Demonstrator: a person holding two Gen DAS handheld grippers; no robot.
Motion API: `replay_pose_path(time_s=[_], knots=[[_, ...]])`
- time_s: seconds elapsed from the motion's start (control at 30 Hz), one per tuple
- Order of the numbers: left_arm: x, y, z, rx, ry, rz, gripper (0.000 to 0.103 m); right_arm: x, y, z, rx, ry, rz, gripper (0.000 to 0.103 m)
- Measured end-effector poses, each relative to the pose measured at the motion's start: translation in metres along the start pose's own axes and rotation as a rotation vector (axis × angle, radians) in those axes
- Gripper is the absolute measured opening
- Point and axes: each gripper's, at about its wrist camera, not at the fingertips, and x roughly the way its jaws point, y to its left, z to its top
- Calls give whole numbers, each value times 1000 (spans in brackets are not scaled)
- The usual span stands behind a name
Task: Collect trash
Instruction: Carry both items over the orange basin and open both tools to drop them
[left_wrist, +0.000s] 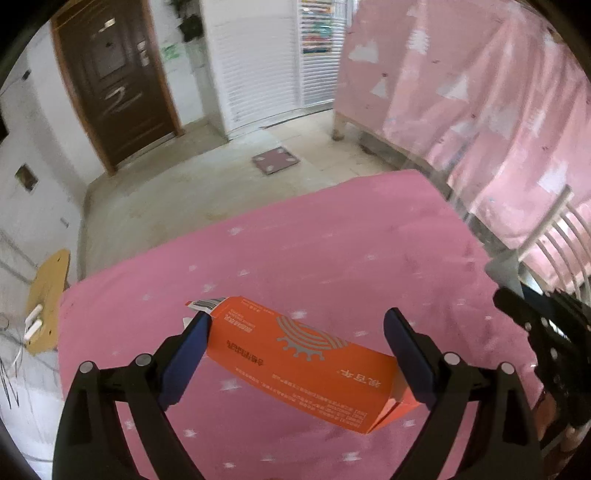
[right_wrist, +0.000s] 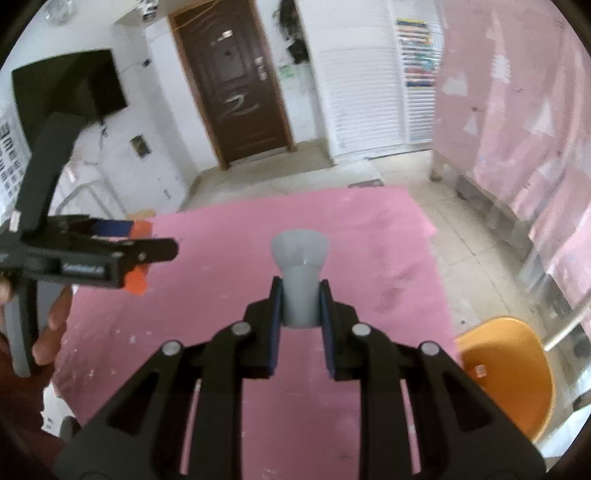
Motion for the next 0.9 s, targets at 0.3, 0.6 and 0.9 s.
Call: replay_pose_path(time_s=[0.3,0.6,0.9], knots=[[-8,-95,5,121,-1,-82,86,-40,-73,-14,93,-68,-101,18],[-6,-177,2,235,13,-160,86,-55,-137,-37,188,-77,-191,18],[12,-242,0,303,54,-239,86,-50,-193,-59,288,-34,-222,19]])
